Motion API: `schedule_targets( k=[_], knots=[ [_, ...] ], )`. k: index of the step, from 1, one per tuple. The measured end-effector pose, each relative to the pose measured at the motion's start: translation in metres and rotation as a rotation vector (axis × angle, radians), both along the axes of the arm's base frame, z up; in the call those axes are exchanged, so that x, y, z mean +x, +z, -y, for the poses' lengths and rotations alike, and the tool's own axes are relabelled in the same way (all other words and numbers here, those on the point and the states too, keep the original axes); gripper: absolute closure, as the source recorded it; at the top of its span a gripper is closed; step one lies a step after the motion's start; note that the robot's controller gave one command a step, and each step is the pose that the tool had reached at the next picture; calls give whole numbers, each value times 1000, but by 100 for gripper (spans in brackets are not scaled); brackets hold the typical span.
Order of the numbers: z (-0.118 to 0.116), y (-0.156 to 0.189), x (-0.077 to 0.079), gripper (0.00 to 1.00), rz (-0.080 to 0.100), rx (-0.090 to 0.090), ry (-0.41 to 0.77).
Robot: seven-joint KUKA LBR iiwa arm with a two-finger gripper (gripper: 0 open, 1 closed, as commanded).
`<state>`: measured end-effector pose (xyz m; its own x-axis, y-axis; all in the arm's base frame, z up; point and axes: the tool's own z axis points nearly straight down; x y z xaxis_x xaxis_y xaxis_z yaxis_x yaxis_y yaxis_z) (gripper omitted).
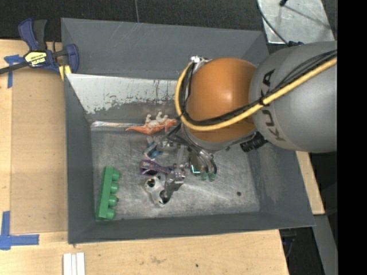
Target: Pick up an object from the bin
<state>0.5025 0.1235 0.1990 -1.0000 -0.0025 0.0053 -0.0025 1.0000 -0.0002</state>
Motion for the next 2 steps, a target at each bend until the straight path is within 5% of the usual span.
schedule_targets(
  k=[1,2],
  knots=[
    [0,3,2,0,7,1,-2],
    [3,-14,5,0,15,2,127]
  ],
)
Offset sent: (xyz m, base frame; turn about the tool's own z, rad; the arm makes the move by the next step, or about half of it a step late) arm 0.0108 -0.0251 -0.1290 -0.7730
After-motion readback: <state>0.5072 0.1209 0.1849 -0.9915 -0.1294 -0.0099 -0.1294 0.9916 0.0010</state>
